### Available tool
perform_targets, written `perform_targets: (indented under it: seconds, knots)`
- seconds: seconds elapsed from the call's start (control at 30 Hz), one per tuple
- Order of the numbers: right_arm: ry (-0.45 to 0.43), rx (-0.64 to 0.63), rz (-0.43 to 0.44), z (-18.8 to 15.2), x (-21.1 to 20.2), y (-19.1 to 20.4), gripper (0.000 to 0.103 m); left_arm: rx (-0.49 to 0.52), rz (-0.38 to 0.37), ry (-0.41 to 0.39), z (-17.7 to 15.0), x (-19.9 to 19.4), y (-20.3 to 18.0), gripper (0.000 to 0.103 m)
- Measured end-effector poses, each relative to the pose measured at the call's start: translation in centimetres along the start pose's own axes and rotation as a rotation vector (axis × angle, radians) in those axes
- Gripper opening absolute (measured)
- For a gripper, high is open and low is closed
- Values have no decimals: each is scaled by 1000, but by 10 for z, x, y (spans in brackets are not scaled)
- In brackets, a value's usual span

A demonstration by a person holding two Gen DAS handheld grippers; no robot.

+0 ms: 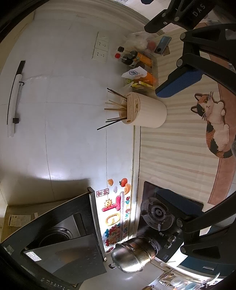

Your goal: Organize utensils

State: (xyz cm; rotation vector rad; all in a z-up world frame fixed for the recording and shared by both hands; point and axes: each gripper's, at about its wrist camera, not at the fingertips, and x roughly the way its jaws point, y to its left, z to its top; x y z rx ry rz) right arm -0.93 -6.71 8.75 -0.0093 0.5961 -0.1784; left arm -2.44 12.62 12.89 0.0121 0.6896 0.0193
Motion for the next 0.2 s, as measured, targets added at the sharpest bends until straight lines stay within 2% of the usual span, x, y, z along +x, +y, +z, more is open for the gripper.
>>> perform_targets:
  seconds: [0.2]
  knots:
    - [1, -1, 2, 0, 0, 0, 103, -3, 0, -2, 2, 0, 1, 103]
